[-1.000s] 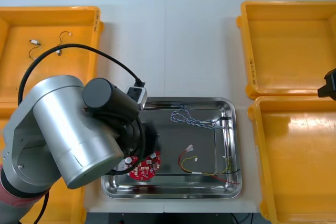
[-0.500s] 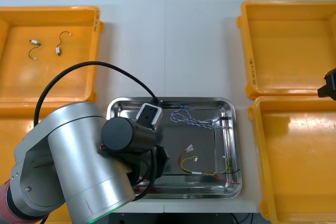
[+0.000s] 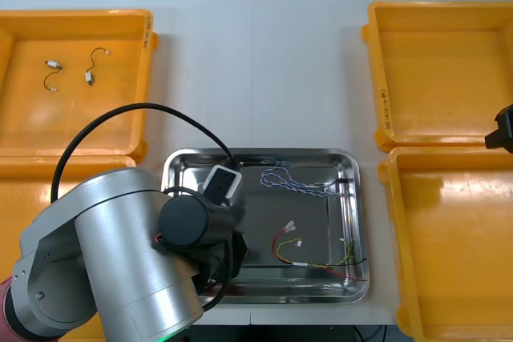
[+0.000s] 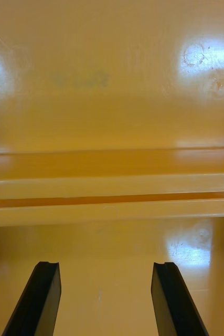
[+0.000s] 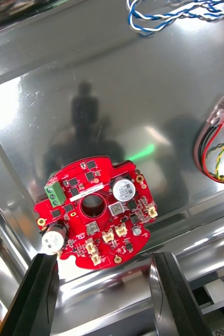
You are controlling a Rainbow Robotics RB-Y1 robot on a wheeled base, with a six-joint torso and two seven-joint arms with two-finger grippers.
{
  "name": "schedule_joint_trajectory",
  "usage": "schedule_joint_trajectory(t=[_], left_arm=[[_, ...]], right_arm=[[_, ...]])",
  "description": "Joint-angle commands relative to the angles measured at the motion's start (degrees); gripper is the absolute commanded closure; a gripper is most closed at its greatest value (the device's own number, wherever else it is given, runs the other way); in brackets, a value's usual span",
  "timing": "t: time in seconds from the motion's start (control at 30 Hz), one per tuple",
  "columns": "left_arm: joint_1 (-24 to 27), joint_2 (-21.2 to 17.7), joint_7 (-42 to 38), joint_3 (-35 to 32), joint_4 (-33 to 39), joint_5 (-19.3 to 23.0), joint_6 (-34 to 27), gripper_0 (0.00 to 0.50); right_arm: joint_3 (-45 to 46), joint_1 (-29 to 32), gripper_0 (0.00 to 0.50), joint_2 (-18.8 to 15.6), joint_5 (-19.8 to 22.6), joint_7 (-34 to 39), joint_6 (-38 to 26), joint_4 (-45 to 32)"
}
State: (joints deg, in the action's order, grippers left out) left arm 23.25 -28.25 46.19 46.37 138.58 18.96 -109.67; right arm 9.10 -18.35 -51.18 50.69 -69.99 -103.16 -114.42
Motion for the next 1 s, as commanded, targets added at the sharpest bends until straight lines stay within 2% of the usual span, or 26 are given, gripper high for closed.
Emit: schedule_joint_trajectory(t=[0.03,0.3,0.47,0.63,0.77,1.0], left_arm=[[0.8,-1.8,-4.6,1.3,2.3,-0.1,-0.3,0.0],[1.0,-1.8,-4.0,1.2,2.4,-0.6,-0.3,0.0],[2.2,-2.0,-2.9,-3.9,2.4,0.6,-0.3,0.0],[2.7,-3.0,2.9,-17.1,2.3,5.7,-0.3,0.0],[2.7,-3.5,6.7,-26.3,1.6,7.7,-0.3,0.0],[2.7,-5.0,14.4,-41.4,-3.9,11.9,-0.3,0.0]], right_arm=[[1.8,0.2,0.0,-2.3,0.0,-1.4,0.1,-1.2],[1.8,0.2,0.0,-2.3,0.0,-1.4,0.1,-1.2],[1.8,0.2,0.0,-2.3,0.0,-1.4,0.1,-1.2],[1.8,0.2,0.0,-2.3,0.0,-1.4,0.1,-1.2],[1.8,0.2,0.0,-2.3,0.0,-1.4,0.1,-1.2],[1.8,0.2,0.0,-2.3,0.0,-1.4,0.1,-1.2]])
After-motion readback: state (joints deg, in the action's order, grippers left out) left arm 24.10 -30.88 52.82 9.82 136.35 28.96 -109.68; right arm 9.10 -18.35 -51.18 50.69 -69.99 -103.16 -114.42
